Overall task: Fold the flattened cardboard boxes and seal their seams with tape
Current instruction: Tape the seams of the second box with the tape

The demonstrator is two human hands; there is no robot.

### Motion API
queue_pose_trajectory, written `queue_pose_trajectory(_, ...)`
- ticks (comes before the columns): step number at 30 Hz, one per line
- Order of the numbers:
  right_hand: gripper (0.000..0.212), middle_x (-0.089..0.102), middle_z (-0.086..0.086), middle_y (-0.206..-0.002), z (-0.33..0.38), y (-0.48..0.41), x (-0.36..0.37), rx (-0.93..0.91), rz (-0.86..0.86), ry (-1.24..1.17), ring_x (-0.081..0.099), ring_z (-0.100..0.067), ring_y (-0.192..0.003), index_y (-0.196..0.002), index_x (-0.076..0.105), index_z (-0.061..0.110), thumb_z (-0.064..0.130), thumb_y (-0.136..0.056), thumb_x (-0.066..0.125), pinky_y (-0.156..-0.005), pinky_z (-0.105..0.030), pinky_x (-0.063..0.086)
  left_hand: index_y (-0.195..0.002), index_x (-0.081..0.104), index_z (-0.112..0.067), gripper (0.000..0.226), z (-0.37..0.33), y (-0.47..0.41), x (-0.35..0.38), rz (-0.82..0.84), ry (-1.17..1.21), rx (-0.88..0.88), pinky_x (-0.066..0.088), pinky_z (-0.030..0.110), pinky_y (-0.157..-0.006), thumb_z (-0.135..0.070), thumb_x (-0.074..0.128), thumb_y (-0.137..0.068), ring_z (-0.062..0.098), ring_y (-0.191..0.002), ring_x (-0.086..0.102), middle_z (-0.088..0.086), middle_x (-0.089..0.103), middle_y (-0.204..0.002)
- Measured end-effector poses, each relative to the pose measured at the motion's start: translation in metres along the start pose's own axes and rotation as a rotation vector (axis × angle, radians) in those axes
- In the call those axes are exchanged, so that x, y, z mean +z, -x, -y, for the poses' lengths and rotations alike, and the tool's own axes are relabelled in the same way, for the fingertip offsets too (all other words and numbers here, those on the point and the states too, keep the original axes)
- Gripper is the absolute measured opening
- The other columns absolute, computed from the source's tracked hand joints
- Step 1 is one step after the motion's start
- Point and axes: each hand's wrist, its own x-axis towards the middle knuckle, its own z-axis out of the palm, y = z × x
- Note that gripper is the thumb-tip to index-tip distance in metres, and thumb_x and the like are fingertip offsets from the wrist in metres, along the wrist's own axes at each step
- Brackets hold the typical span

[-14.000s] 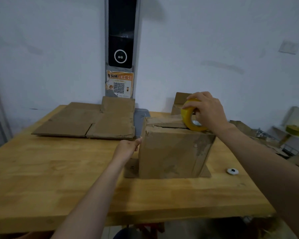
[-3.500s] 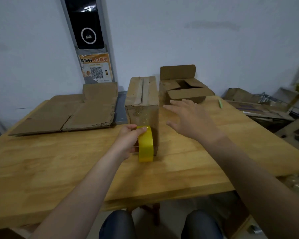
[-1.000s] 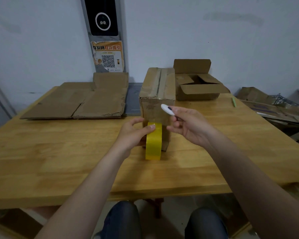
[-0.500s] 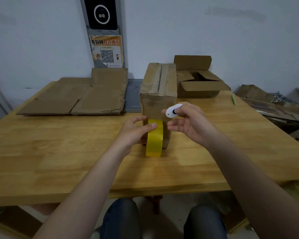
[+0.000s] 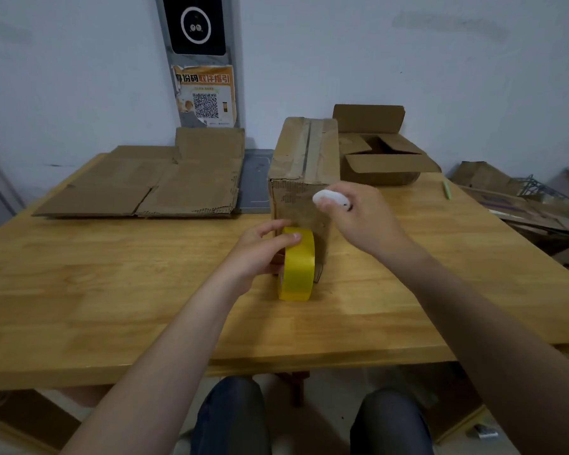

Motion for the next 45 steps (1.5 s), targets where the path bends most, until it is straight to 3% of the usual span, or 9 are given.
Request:
queue_pose_trajectory(2, 0.02, 0.07, 0.013, -0.092, 0.0, -0.001, 0.002, -0.135, 0.044, 0.186, 0.061, -0.006, -0.082, -0.108, 0.075, 0.03, 0.04, -0.097, 0.062, -0.069, -0.036, 0.053, -0.125, 0.069, -0.034, 0.038, -0.001, 0.001, 0.0, 0.006, 0.013, -0.002, 0.059, 0.031, -0.072, -0.029, 0.079, -0.088, 0.018, -0.091, 0.074, 0.001, 0.077, -0.11)
queue_pose_trajectory(4, 0.022, 0.065, 0.017, -0.093, 0.004, -0.002, 0.005, -0.219, 0.075, 0.356, 0.057, -0.006, -0.085, -0.112, 0.075, 0.036, 0.045, -0.096, 0.063, -0.067, -0.036, 0.052, -0.121, 0.071, -0.035, 0.035, -0.001, 0.001, 0.0, 0.009, 0.017, -0.004, 0.058, 0.031, -0.072, -0.03, 0.08, -0.088, 0.018, -0.09, 0.074, 0.001, 0.077, -0.108)
queue_pose_trajectory(9, 0.021, 0.064, 0.015, -0.09, 0.013, -0.005, 0.009, -0.332, 0.091, 0.463, 0.061, -0.014, -0.083, -0.11, 0.076, 0.04, 0.047, -0.094, 0.065, -0.061, -0.037, 0.052, -0.12, 0.071, -0.033, 0.033, 0.0, 0.001, 0.0, 0.006, 0.036, 0.0, 0.059, 0.031, -0.069, -0.028, 0.08, -0.088, 0.015, -0.082, 0.074, 0.001, 0.078, -0.099)
queue_pose_trajectory(18, 0.022, 0.068, 0.011, -0.096, 0.017, -0.013, 0.022, -0.331, 0.096, 0.534, 0.064, -0.018, -0.089, -0.107, 0.077, 0.038, 0.049, -0.095, 0.062, -0.063, -0.036, 0.051, -0.121, 0.07, -0.029, 0.034, 0.002, 0.005, 0.0, 0.008, 0.055, -0.004, 0.056, 0.026, -0.061, -0.026, 0.079, -0.089, 0.012, -0.075, 0.072, -0.001, 0.078, -0.095)
queue_pose_trajectory(25, 0.022, 0.067, 0.008, -0.096, 0.013, -0.017, 0.022, -0.364, 0.101, 0.615, 0.064, -0.021, -0.089, -0.109, 0.076, 0.038, 0.049, -0.096, 0.061, -0.059, -0.031, 0.042, -0.121, 0.07, -0.029, 0.037, 0.0, 0.0, 0.0, -0.013, 0.027, -0.016, 0.062, 0.036, -0.072, -0.026, 0.082, -0.086, 0.022, -0.087, 0.074, 0.006, 0.078, -0.106)
queue_pose_trajectory(33, 0.022, 0.063, 0.002, -0.079, -0.012, -0.002, 0.014, -0.334, 0.022, 0.545, 0.06, -0.022, -0.068, -0.099, 0.079, 0.028, 0.046, -0.094, 0.066, -0.051, -0.039, 0.051, -0.122, 0.068, -0.028, 0.04, -0.005, -0.005, 0.006, -0.041, 0.006, -0.044, 0.06, 0.032, -0.063, -0.024, 0.083, -0.085, 0.023, -0.09, 0.074, 0.008, 0.074, -0.107)
queue_pose_trajectory(38, 0.014, 0.06, 0.005, -0.072, -0.033, 0.006, 0.008, -0.276, -0.062, 0.534, 0.059, -0.026, -0.06, -0.091, 0.079, 0.032, 0.043, -0.092, 0.069, -0.046, -0.035, 0.046, -0.12, 0.068, -0.025, 0.037, 0.003, -0.004, 0.005, -0.09, 0.015, -0.077, 0.062, 0.036, -0.073, -0.026, 0.082, -0.086, 0.024, -0.093, 0.073, 0.008, 0.073, -0.11)
queue_pose_trajectory(41, 0.013, 0.059, 0.004, -0.073, -0.042, 0.013, 0.004, -0.261, -0.021, 0.534, 0.057, -0.023, -0.06, -0.094, 0.08, 0.032, 0.041, -0.092, 0.071, -0.046, -0.035, 0.045, -0.122, 0.068, -0.025, 0.037, 0.005, -0.003, 0.004, -0.098, 0.028, -0.08, 0.061, 0.036, -0.073, -0.025, 0.081, -0.087, 0.025, -0.093, 0.072, 0.008, 0.073, -0.109)
queue_pose_trajectory(45, 0.032, 0.066, 0.01, -0.084, -0.049, 0.018, -0.001, -0.168, 0.124, 0.608, 0.06, -0.016, -0.072, -0.096, 0.077, 0.033, 0.054, -0.094, 0.052, -0.057, -0.037, 0.053, -0.123, 0.067, -0.024, 0.036, 0.004, -0.002, 0.003, -0.103, 0.026, -0.081, 0.062, 0.034, -0.072, -0.023, 0.079, -0.09, 0.024, -0.094, 0.072, 0.006, 0.072, -0.107)
